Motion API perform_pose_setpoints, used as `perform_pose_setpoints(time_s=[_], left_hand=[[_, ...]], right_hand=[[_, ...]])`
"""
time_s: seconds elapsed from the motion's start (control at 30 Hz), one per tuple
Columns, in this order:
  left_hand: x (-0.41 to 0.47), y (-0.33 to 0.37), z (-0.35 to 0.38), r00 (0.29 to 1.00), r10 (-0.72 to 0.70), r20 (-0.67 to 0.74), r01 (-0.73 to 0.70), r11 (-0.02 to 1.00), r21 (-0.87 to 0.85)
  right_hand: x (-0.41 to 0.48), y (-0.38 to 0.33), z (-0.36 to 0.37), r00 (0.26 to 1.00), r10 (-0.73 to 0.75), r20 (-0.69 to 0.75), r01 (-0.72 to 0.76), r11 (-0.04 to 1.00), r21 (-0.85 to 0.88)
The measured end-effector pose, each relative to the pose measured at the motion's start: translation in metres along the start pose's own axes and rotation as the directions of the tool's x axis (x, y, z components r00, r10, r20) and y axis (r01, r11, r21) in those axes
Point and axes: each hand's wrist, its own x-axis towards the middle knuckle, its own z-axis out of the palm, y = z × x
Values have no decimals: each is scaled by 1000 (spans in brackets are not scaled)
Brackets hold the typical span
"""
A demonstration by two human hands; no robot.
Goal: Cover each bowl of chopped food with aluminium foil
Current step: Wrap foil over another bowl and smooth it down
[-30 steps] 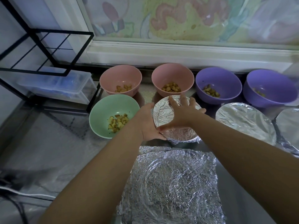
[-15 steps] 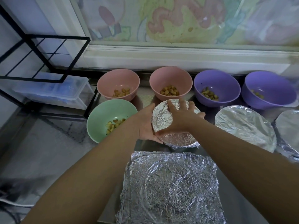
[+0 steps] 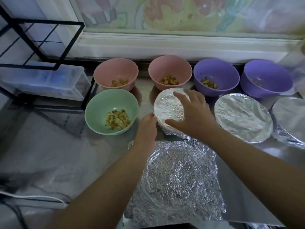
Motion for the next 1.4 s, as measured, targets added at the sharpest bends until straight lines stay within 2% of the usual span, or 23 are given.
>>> perform_pose_setpoints(time_s=[0.03, 0.1, 0.23, 0.3, 0.37, 0.47, 0.53, 0.63, 0.77, 0.93, 1.07, 1.2, 1.3, 1.4], left_hand=[[0, -13, -2, 999, 41, -34, -40, 998, 42], [4, -35, -5, 995, 58, -78, -52, 996, 68], [10, -52, 5, 996, -11, 92, 19, 996, -88], [11, -52, 9, 996, -44, 81, 54, 990, -128], [14, -54, 7, 998, -40, 54, 43, 997, -57], [23, -50, 4, 996, -87, -27, 88, 994, 58], [28, -44, 6, 989, -136, -66, 140, 988, 61], [32, -39, 8, 984, -175, -41, 177, 983, 54], [29, -40, 4, 983, -183, 33, 182, 983, 22], [21, -41, -6, 981, -178, 77, 184, 979, -84], [17, -44, -13, 966, -200, 166, 230, 956, -184], [20, -52, -17, 963, -216, 159, 256, 918, -304], [22, -55, -17, 962, -235, 136, 266, 918, -293], [20, -50, -16, 956, -232, 179, 270, 935, -230]], right_hand=[[-12, 0, 8, 994, -59, -88, 63, 997, 36], [-28, 3, 28, 982, -129, -137, 136, 990, 39], [-32, 17, 48, 989, -145, -41, 142, 987, -75], [-27, 18, 44, 989, -147, 28, 149, 980, -132], [-16, 18, 39, 984, -143, 108, 161, 969, -185], [7, 19, 30, 974, -70, 215, 119, 967, -223], [21, 19, 24, 970, -9, 244, 61, 977, -205], [35, 18, 18, 968, 83, 238, -38, 981, -190], [42, 17, 18, 931, 171, 322, -125, 979, -159], [44, 16, 16, 915, 186, 358, -137, 978, -159], [45, 16, 16, 907, 197, 373, -139, 974, -178], [46, 17, 17, 907, 197, 373, -137, 974, -181], [46, 17, 16, 905, 194, 377, -133, 974, -182], [46, 18, 17, 907, 189, 377, -130, 976, -175]])
